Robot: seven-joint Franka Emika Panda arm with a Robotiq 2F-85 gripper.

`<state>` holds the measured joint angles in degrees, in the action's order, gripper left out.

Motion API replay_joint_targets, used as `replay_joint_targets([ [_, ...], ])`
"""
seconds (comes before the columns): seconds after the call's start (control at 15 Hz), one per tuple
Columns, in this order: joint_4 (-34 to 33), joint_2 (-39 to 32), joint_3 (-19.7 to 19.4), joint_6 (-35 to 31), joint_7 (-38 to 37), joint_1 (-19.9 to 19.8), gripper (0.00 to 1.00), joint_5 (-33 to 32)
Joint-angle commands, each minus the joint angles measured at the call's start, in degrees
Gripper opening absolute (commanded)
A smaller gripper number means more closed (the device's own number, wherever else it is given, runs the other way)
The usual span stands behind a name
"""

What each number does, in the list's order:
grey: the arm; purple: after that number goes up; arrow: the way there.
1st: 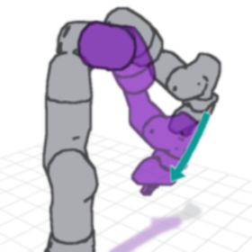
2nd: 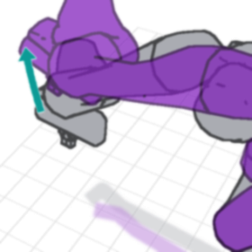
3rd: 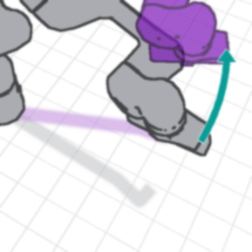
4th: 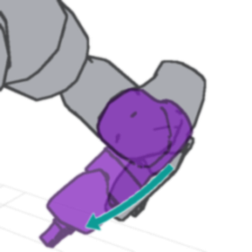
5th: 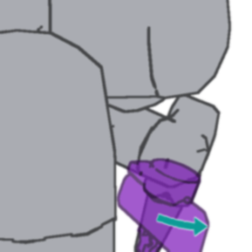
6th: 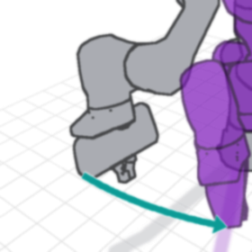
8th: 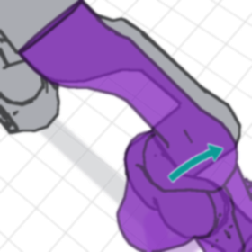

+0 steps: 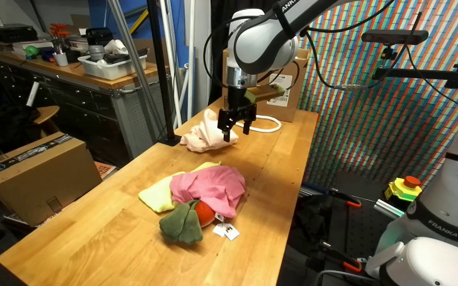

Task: Separate the objects on the heap

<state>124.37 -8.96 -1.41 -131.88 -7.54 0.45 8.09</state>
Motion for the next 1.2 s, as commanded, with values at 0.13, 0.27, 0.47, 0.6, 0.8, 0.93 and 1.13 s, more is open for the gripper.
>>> replay_joint_targets([
  [0.13, 0.0, -1.4, 2.2, 3.6, 8.6, 0.4, 1.00, -1.6],
  [0.27, 0.2, -2.5, 3.0, 2.6, 11.1, 0.8, 1.00, -2.4],
  [0.47, 1.1, -3.8, 4.2, -0.8, 14.1, 1.4, 1.00, -3.7],
  [0.6, 1.6, -4.7, 5.2, -3.3, 16.2, 1.6, 1.00, -3.4],
  [0.8, 2.4, -5.8, 6.6, -7.8, 18.9, 1.9, 1.00, -3.2],
  [0.93, 2.9, -6.2, 7.5, -10.4, 20.8, 1.9, 1.00, -2.9],
  [1.13, 3.6, -6.6, 8.7, -13.7, 23.1, 1.9, 1.00, -3.1],
])
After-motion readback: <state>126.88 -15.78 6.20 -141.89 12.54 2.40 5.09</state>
